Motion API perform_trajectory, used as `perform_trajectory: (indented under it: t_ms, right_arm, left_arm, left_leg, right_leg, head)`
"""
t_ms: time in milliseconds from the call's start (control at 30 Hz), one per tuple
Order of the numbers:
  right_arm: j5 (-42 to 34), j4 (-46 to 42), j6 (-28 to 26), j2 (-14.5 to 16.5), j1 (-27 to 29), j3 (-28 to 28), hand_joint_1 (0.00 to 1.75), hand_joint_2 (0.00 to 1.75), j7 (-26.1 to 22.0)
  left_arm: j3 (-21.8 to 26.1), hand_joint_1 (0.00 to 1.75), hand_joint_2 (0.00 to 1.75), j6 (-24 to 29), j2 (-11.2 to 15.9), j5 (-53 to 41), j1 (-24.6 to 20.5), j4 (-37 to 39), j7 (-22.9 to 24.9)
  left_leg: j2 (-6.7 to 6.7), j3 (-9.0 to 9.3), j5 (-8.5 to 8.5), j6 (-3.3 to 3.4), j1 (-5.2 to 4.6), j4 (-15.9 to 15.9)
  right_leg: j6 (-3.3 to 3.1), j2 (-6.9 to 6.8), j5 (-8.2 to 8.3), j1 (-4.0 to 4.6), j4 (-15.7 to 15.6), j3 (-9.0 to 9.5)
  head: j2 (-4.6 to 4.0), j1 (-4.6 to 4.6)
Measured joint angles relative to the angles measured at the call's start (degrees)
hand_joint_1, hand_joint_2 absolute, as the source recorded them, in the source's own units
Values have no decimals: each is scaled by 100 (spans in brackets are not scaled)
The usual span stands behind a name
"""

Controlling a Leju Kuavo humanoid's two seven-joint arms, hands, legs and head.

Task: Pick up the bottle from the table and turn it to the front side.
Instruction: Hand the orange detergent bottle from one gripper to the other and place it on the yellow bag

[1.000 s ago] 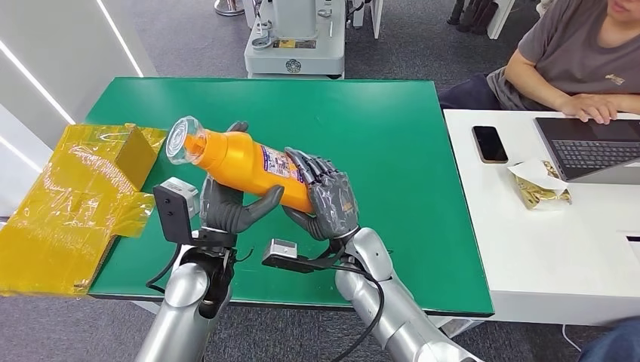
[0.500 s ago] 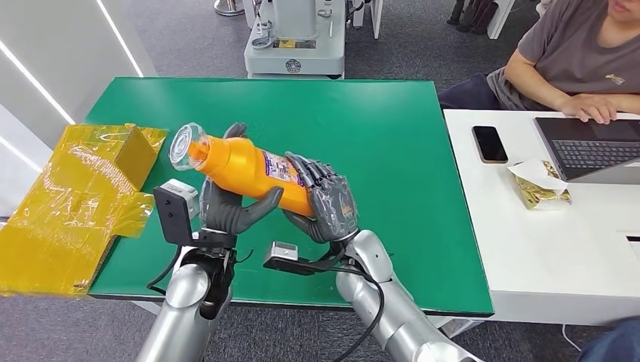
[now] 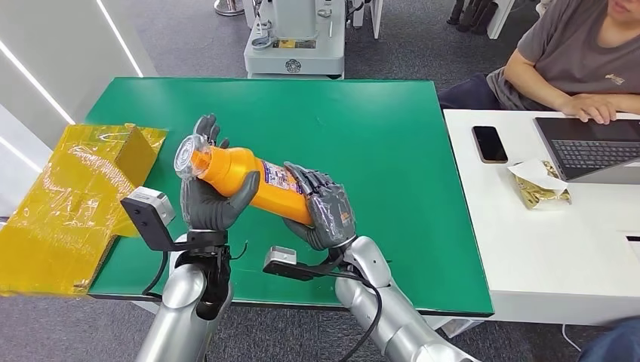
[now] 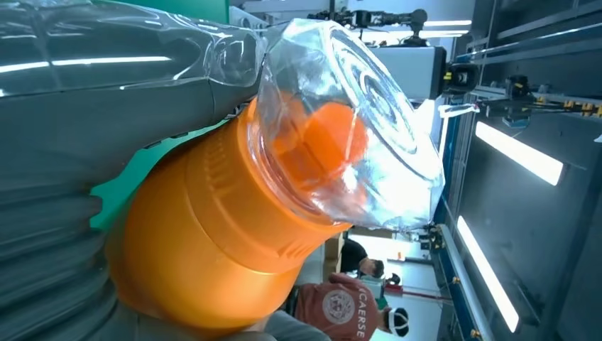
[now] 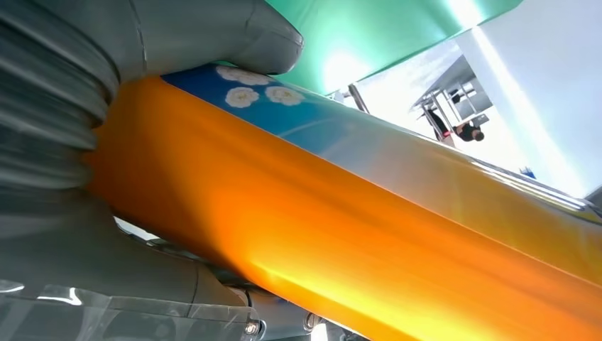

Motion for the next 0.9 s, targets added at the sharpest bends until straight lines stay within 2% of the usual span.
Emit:
perform_trajectory:
  t_ms: [900]
  right_arm:
    - [-76, 191, 0, 1, -55, 49, 175, 175, -30]
  left_arm:
    - [1, 175, 175, -120, 9, 109, 5, -28, -51]
  left_leg:
    - [0, 0, 0, 0, 0, 0]
  right_leg:
    - [0, 0, 0, 0, 0, 0]
  head:
    - [0, 1]
